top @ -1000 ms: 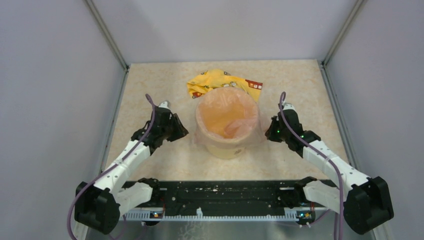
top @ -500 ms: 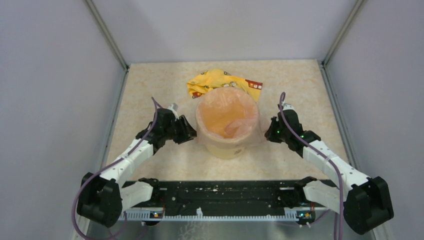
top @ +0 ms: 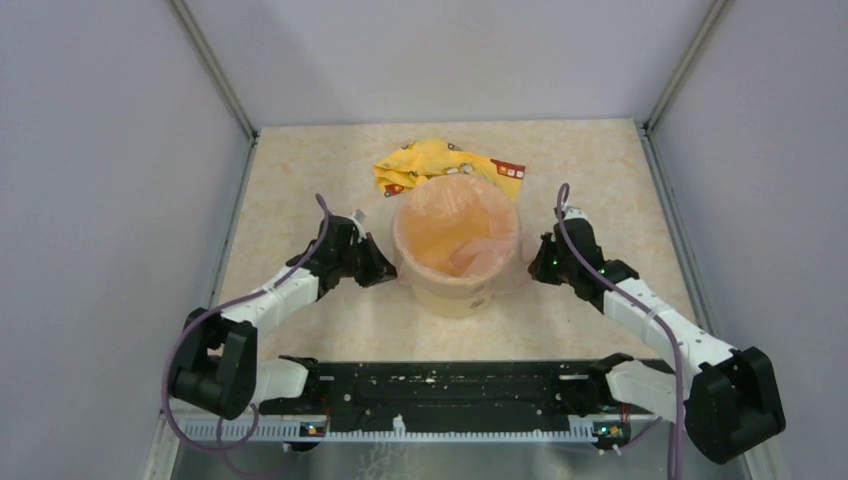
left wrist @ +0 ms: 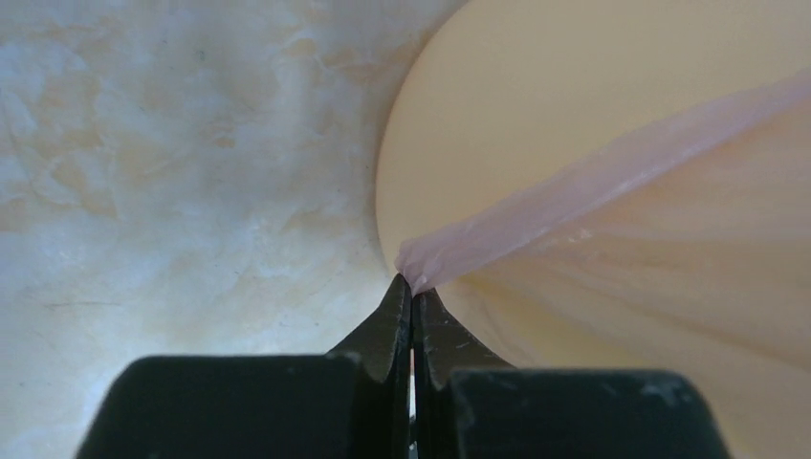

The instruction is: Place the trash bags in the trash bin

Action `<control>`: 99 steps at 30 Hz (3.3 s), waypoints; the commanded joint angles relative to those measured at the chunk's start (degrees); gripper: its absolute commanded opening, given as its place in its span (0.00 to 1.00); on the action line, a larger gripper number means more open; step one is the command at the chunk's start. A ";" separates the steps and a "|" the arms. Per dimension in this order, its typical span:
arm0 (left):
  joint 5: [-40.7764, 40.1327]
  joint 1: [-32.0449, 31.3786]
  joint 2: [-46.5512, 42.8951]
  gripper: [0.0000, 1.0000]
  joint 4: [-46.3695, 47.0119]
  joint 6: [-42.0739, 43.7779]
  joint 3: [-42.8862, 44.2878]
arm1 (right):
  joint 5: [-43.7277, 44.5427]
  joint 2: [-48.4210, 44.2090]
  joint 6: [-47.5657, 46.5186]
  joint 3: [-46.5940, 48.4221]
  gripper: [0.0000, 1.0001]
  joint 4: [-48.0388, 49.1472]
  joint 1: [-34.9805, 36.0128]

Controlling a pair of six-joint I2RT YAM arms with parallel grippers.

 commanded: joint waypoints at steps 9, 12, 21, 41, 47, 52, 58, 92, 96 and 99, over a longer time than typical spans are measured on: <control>-9.35 0.13 9.82 0.00 1.60 5.60 0.75 | 6.90 9.33 -0.17 -4.79 0.00 7.36 -0.50; -9.78 0.17 11.07 0.00 2.48 5.79 0.52 | 7.50 11.33 -0.30 -4.92 0.00 8.08 -0.50; -10.38 0.13 11.72 0.00 2.10 6.53 1.87 | 8.36 14.14 0.21 -2.27 0.00 6.50 -0.56; -9.04 -0.47 7.84 0.00 -1.01 9.99 4.35 | 12.40 -2.71 -4.50 18.98 0.70 -18.29 -0.50; -8.57 -0.60 7.92 0.00 -0.48 10.03 4.06 | 10.97 -0.93 -8.07 33.49 0.70 -25.04 2.75; -8.11 -0.81 7.93 0.00 0.11 9.95 3.71 | 13.46 4.90 -9.51 45.16 0.69 -28.68 10.60; -8.01 -1.40 7.88 0.00 -0.25 10.07 3.96 | 13.94 15.80 -11.83 56.96 0.65 -32.80 19.19; -5.44 -1.61 6.73 0.00 2.21 9.25 2.76 | 3.08 40.14 -18.71 53.86 0.52 -35.03 23.94; -5.66 -1.62 6.46 0.00 2.18 9.19 2.51 | 2.58 41.10 -18.89 52.34 0.47 -33.76 23.87; -5.54 -1.60 6.45 0.00 2.20 9.18 2.43 | 2.27 41.69 -19.01 51.51 0.47 -33.14 23.78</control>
